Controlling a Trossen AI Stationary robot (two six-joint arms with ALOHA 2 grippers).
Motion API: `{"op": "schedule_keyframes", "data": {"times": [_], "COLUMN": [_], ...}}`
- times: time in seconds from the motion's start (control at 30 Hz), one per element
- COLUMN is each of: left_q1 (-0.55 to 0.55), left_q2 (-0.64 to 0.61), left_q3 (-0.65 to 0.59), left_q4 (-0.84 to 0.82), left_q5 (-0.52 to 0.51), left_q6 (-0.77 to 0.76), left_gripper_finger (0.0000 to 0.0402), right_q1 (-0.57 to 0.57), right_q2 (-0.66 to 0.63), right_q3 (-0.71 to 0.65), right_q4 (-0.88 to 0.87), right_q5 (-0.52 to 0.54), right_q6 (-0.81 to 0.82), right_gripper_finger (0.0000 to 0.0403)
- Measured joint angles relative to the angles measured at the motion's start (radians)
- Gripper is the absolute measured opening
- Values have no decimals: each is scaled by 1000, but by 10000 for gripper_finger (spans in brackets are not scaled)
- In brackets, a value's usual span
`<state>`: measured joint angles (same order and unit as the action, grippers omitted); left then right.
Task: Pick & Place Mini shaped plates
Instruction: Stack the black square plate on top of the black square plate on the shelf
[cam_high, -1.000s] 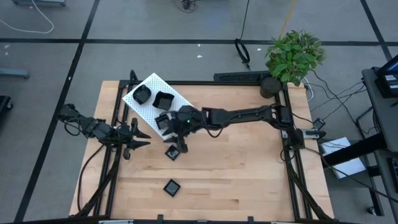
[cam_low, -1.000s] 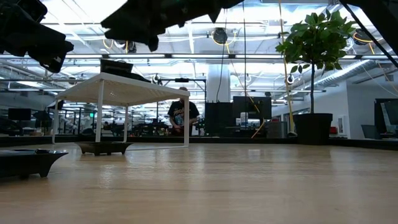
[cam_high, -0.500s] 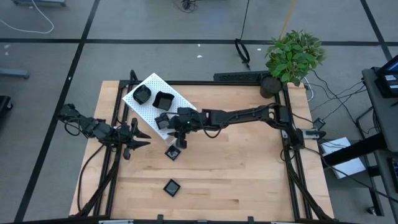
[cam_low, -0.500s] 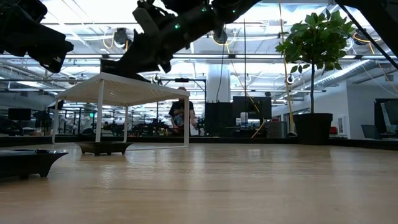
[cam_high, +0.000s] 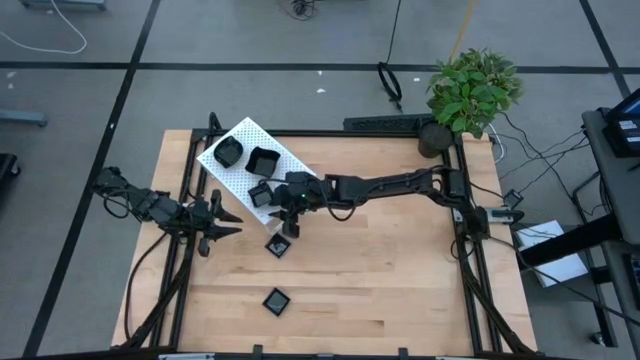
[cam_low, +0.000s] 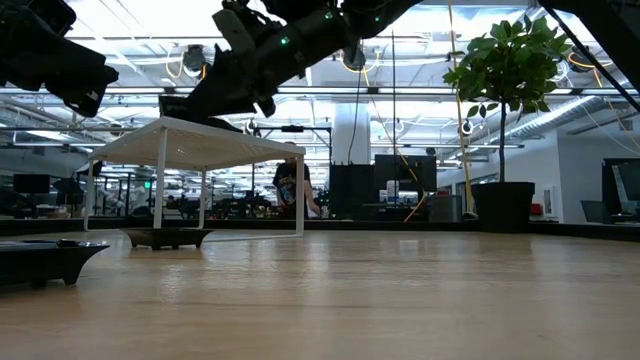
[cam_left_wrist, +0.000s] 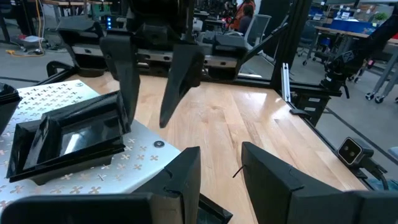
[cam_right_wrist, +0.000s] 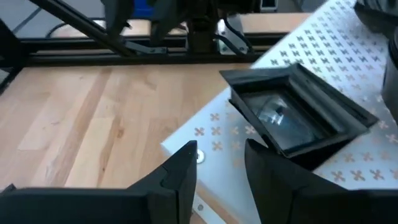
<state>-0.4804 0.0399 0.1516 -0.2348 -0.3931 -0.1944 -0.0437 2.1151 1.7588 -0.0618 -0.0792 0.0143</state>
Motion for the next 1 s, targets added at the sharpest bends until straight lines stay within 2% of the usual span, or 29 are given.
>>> {"op": "schedule_keyframes", "data": {"times": [0.2,0.73,0.9,1.0], "left_q1": [0,0,0,0], "left_q2": [0,0,0,0], "left_q3": [0,0,0,0], "left_q4": [0,0,0,0], "left_q5": [0,0,0,0], "left_q6": [0,0,0,0], "left_gripper_finger": [120,120,120,120], "right_q1": [2,6,1,0], "right_q2": [0,0,2,11], "right_q3": [0,-17,-26,-48], "right_q4": [-2,107,119,143], "right_q5": [-4,2,80,80], "right_q6": [34,-7,-8,-8], "right_gripper_finger": [125,125,125,125]}}
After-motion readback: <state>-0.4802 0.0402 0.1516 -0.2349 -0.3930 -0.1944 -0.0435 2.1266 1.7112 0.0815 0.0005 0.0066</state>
